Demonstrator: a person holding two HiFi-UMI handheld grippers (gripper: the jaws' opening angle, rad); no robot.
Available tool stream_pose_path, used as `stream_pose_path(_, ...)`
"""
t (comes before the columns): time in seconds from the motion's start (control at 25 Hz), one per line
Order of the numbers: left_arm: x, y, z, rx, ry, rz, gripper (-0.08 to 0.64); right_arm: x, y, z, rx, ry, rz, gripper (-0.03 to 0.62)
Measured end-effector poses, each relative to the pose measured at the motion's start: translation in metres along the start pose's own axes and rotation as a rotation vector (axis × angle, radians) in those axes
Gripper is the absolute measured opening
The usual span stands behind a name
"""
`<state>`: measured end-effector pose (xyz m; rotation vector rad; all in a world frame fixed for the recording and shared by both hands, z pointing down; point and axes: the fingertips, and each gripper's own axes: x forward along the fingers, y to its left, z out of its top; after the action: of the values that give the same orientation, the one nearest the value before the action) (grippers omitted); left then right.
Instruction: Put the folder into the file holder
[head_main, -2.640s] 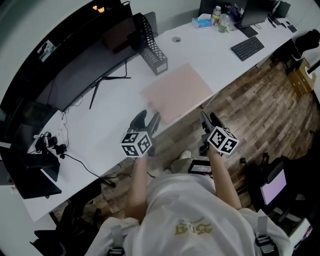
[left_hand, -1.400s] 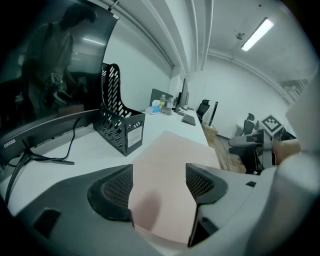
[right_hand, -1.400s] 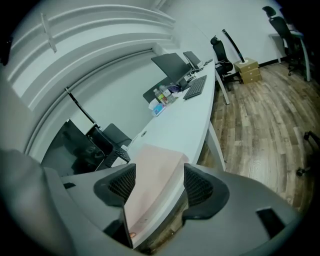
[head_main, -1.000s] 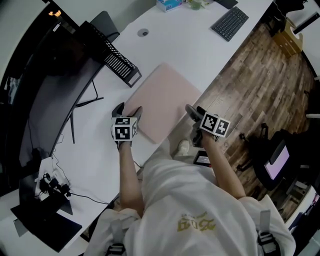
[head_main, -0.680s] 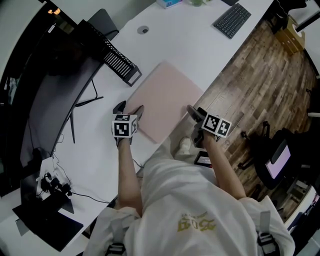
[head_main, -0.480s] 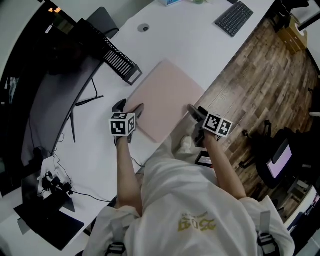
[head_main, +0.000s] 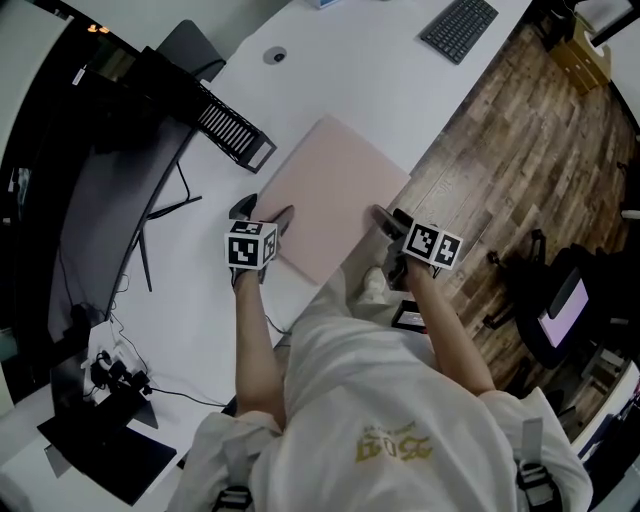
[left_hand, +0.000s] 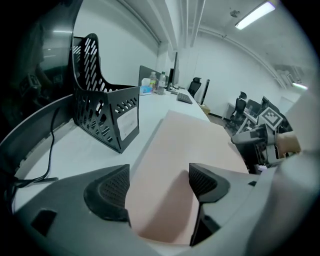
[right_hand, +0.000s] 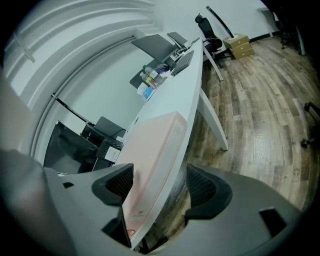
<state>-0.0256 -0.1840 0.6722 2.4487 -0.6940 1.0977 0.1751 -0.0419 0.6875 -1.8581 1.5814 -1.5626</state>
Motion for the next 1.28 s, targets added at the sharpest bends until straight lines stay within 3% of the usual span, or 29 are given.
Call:
stream_pose_path(0.76,0.011,-0.033,0.006,0.047,-0.013,-0.024,0.377,0.002,-0.016,0.003,0.074,-0.017,0.041,0.333)
stream_pose_path(0.92,0.010,-0.033,0.007,0.047,-0.017,-0.026,0.377,0.005,-0.015,0.004,0.092,-0.019,0.082,0.331)
stream_pose_path(1.16,0.011,-0.037,0.008,0.045,-0.015,-0.036,0.376,0.010,-0.017,0.003,0.194,-0.038,0.172,0.333)
stream_pose_path(1.28,0.012,-0.039,0.008,0.052,-0.014,-0.040,0.374,0.009,-0.015,0.003,0.202,-0.034,0.193,0.293)
